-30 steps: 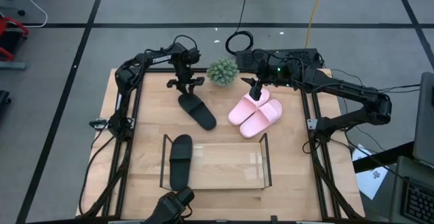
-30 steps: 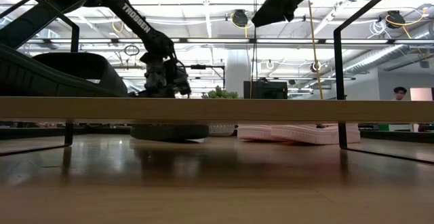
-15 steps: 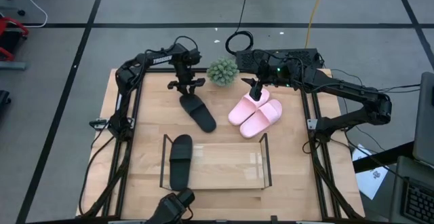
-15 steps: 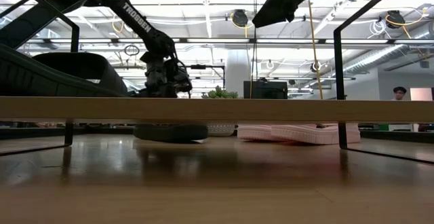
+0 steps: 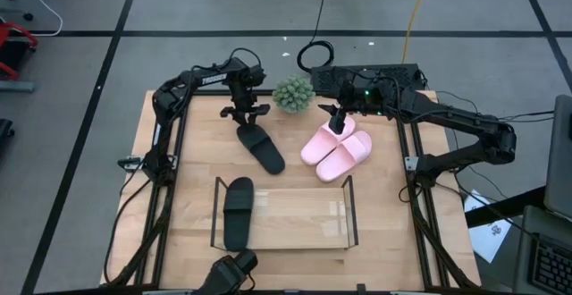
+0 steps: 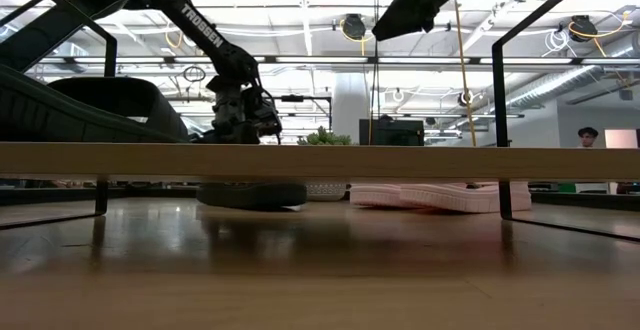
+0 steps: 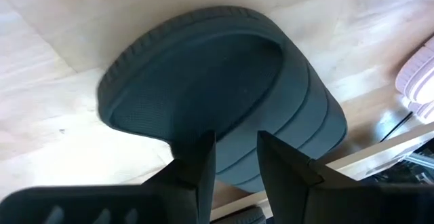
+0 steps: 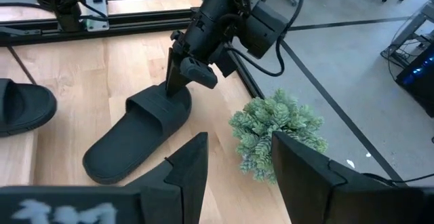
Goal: Pick and place slides into the shelf
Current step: Put the black slipper on the shelf
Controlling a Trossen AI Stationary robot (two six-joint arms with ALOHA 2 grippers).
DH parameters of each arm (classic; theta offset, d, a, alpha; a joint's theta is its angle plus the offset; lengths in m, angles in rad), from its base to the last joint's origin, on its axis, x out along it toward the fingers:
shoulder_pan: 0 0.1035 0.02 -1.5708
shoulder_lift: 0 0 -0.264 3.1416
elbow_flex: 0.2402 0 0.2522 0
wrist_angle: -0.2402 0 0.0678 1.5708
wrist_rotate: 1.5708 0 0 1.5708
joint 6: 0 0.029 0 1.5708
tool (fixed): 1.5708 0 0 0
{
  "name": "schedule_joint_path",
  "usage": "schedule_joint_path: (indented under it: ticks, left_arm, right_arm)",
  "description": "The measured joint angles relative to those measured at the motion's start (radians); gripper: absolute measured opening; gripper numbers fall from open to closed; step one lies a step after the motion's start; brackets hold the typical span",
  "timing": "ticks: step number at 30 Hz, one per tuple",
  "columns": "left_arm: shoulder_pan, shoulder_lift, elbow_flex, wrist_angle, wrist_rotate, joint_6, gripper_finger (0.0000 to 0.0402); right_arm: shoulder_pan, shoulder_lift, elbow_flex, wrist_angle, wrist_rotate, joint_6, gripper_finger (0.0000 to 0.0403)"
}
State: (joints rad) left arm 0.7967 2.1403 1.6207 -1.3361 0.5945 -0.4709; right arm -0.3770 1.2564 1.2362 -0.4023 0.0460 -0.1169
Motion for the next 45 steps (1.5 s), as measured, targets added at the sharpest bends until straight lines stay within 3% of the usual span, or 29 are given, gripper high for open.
schedule_joint_path:
  ticks: [13,32,45]
  left_arm:
    - [-0.001,0.000,-0.061,0.008,0.013,0.012,0.0110]
    - [-0.012,0.000,-0.070,0.002,0.146,0.108,0.0110]
    - [-0.021,0.000,-0.070,0.004,0.074,0.094,0.0110]
  right_arm:
    - [0.044,0.000,0.000,0.000,0.000,0.000,0.0153]
    - [0.046,0.000,0.000,0.000,0.000,0.000,0.0153]
    - [0.048,0.000,0.000,0.000,0.000,0.000,0.0153]
